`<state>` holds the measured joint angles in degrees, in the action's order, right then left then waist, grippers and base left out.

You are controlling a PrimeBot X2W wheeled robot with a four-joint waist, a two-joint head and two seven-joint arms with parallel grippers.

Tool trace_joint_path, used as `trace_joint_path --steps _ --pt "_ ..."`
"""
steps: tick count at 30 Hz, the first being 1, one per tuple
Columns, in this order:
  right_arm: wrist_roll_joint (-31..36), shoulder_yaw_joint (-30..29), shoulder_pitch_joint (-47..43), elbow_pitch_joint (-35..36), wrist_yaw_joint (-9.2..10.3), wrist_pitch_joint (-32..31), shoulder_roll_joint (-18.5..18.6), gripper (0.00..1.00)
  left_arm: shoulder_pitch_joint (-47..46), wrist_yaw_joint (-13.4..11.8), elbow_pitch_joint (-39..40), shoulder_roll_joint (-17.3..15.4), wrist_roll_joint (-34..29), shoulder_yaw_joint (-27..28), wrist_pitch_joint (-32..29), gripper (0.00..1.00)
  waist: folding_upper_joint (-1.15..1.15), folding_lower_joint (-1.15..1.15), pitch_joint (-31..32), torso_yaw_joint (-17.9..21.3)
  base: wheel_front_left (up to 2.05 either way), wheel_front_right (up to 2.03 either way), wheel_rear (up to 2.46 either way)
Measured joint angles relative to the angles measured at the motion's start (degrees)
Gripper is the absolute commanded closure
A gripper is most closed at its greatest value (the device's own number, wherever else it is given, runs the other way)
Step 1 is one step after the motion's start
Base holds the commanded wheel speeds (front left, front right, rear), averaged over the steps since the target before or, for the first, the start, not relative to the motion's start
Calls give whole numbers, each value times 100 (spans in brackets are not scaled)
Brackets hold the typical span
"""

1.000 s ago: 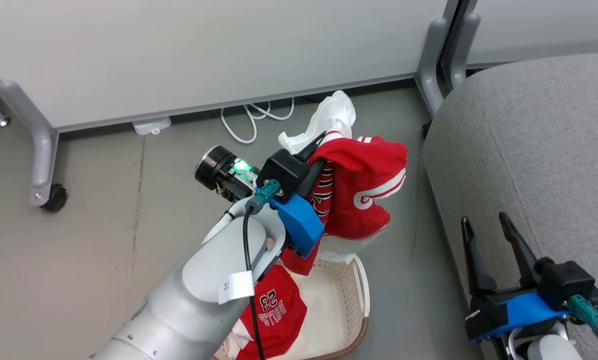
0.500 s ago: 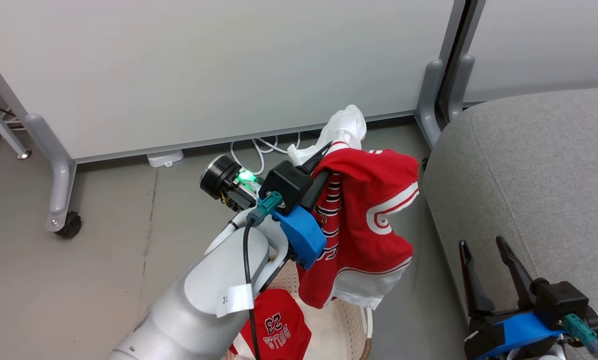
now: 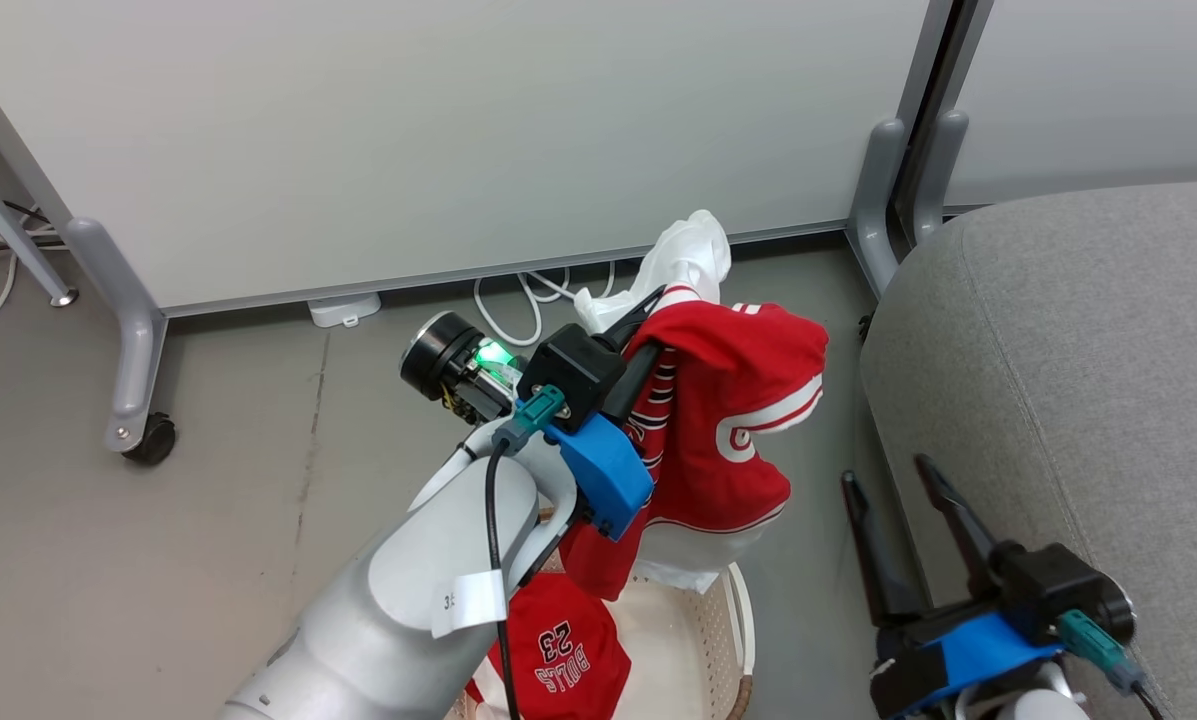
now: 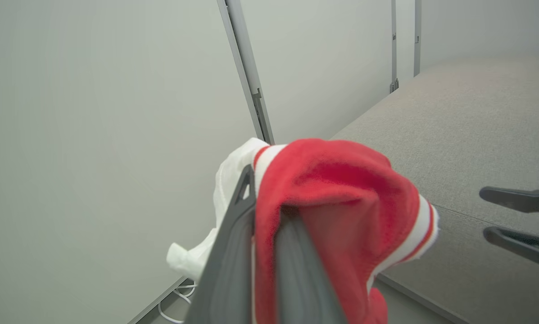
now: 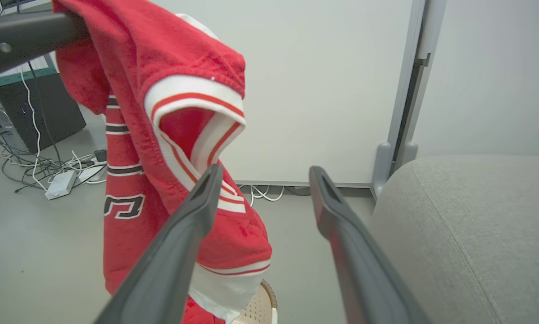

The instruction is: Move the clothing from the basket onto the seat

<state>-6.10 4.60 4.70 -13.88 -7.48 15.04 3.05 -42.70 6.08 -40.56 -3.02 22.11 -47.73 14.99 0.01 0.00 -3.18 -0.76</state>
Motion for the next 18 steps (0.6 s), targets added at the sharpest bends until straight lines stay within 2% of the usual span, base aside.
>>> trace_joint_path --steps 11,18 --pt "-123 979 759 -179 0 0 294 0 -96 10 27 4 -45 -26 0 100 0 0 -104 -70 0 0 0" --pt "-310 1492 1264 -532 0 0 447 0 -140 11 175 8 24 -220 0 100 0 0 -184 -162 0 0 0"
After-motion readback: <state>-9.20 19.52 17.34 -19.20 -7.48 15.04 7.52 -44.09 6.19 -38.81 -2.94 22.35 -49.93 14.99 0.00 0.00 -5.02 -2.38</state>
